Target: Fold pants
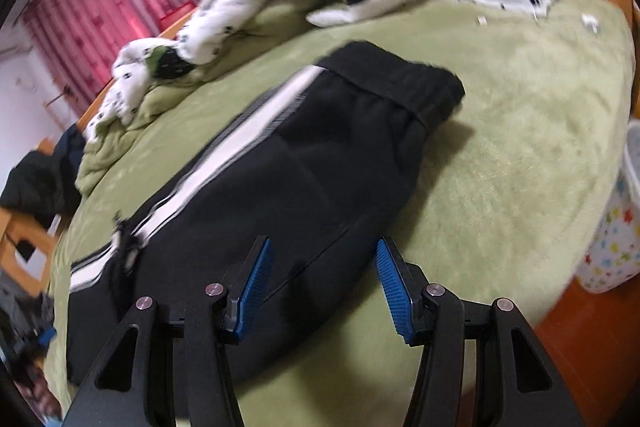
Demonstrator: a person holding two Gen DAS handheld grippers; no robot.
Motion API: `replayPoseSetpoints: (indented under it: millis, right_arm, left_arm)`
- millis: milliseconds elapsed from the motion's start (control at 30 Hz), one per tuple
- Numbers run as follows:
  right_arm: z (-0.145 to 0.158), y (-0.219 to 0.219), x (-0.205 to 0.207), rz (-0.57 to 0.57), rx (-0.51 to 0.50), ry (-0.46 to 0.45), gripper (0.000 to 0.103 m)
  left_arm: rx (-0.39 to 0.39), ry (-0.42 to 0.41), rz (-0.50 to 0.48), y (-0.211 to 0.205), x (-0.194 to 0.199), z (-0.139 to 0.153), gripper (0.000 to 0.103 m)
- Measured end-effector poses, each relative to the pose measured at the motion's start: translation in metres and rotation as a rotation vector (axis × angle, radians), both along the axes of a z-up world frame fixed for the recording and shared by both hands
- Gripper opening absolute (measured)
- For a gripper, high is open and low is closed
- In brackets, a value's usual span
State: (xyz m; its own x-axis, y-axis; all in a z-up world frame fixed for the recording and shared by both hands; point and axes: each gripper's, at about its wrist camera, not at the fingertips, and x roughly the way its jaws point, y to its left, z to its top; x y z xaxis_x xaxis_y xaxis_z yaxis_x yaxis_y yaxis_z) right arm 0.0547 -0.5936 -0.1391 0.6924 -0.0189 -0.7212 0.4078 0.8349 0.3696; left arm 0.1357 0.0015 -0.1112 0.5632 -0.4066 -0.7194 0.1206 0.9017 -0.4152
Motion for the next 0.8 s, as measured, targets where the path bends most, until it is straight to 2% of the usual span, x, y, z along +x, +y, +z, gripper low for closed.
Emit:
replayPoseSetpoints:
  millis: [133, 200, 267, 333, 400, 433, 467, 500, 567, 633, 667, 733, 800]
  right_arm:
    - [-0.017, -0.024, 0.031, -0.012, 0.060, -0.004, 0.053]
    - [-0.019, -0.036, 0.046, -0.018, 0.103, -0.021, 0.056]
    - [-0.020, -0.046, 0.061, -0.024, 0.128, -0.022, 0.056]
    - [-0.024, -0.055, 0.077, -0.011, 0.162, -0.015, 0.061]
    - [-0.022, -0.056, 0.086, 0.000, 0.155, -0.016, 0.060]
    - [-0.020, -0.054, 0.090, 0.004, 0.135, -0.006, 0.058]
    - [-0.015, -0.051, 0.092, 0.008, 0.100, -0.002, 0.046]
    - [-0.008, -0.044, 0.092, 0.021, 0.059, -0.020, 0.032]
    - [0.012, -0.026, 0.088, 0.040, -0.035, -0.062, 0.018]
    - [0.038, 0.004, 0.087, 0.047, -0.191, -0.088, 0.015]
    - [0.049, 0.016, 0.086, 0.051, -0.236, -0.100, 0.014]
    - [0.078, 0.040, 0.084, 0.066, -0.289, -0.153, 0.014]
    - [0.112, 0.060, 0.082, 0.087, -0.298, -0.220, 0.013]
  left_arm:
    - [-0.017, 0.075, -0.083, -0.005, 0.023, -0.027, 0.063]
    - [-0.028, 0.094, -0.083, -0.005, 0.035, -0.039, 0.062]
    - [-0.070, 0.080, -0.086, -0.005, 0.043, -0.042, 0.061]
    - [-0.102, 0.106, -0.113, -0.008, 0.055, -0.044, 0.061]
    - [-0.131, 0.132, -0.149, -0.012, 0.065, -0.047, 0.061]
    - [-0.119, 0.144, -0.140, -0.013, 0.067, -0.048, 0.050]
    - [-0.108, 0.146, -0.129, -0.012, 0.069, -0.048, 0.036]
    - [-0.118, 0.139, -0.120, -0.011, 0.068, -0.047, 0.030]
    - [-0.138, 0.109, -0.096, -0.008, 0.062, -0.040, 0.017]
    - [-0.140, 0.075, -0.064, -0.009, 0.057, -0.028, 0.013]
    - [-0.137, 0.060, -0.038, -0.011, 0.053, -0.020, 0.012]
    - [-0.141, 0.026, -0.018, -0.013, 0.052, -0.004, 0.012]
    - [-0.143, -0.024, -0.006, -0.010, 0.048, 0.017, 0.010]
